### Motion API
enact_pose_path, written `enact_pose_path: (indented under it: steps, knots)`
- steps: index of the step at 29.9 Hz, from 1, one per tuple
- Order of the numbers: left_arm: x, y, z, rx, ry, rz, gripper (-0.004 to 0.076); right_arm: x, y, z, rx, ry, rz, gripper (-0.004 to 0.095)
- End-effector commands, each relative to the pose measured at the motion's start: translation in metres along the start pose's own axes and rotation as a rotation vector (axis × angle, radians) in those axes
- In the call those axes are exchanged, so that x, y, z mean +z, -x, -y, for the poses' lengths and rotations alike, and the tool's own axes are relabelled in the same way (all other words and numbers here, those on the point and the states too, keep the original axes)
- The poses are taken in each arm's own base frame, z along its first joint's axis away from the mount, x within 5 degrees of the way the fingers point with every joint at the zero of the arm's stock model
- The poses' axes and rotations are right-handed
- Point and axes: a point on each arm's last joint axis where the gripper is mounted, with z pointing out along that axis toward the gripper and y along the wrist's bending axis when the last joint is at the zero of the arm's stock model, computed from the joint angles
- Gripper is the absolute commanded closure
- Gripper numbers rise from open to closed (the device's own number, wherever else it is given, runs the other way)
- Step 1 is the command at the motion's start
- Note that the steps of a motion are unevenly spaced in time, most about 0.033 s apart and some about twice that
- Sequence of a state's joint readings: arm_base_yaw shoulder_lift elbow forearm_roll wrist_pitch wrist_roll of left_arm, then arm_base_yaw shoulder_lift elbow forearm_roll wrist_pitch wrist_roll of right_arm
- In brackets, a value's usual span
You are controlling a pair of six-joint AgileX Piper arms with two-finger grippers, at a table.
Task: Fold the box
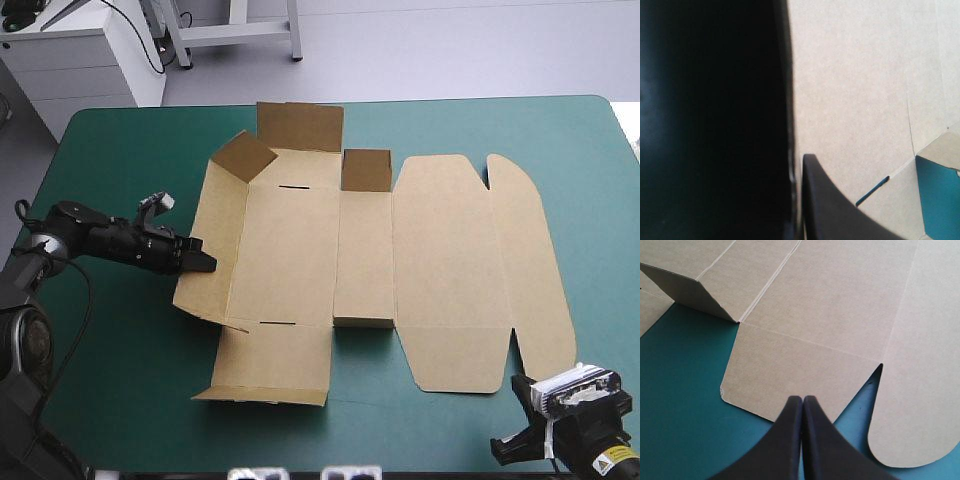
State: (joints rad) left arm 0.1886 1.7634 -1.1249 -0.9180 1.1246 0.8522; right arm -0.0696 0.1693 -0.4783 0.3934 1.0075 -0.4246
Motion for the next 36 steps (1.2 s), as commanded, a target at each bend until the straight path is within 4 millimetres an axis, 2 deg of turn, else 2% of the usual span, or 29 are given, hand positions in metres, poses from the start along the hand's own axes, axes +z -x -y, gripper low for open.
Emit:
enact_pose_path:
  steps: [1,10,13,15,18,25,36]
  knots:
    - [-0.031,0.026,0.046,0.175,0.046,0.088,0.0732,-0.003,0.010,0.001,0.000,-0.007,0.059,0.0928]
    - [-0.082,0.078,0.140,0.571,0.375,0.097,0.0732,-0.003,0.010,0.001,0.000,-0.007,0.059,0.0928]
    - [-0.093,0.089,0.172,0.708,0.453,0.147,0.0732,-0.003,0.010,0.001,0.000,-0.007,0.059,0.0928]
    - [-0.092,0.094,0.191,0.794,0.501,0.183,0.0732,-0.003,0.011,0.001,0.000,-0.009,0.063,0.0928]
    - [-0.077,0.096,0.214,0.920,0.531,0.222,0.0732,-0.003,0.012,0.001,0.000,-0.013,0.072,0.0928]
    - [-0.035,0.093,0.246,1.208,0.698,0.139,0.0732,-0.003,0.011,0.001,0.004,-0.012,0.071,0.0928]
    - [-0.009,0.082,0.302,1.486,0.669,0.306,0.0732,-0.003,0.011,0.001,0.004,-0.010,0.065,0.0928]
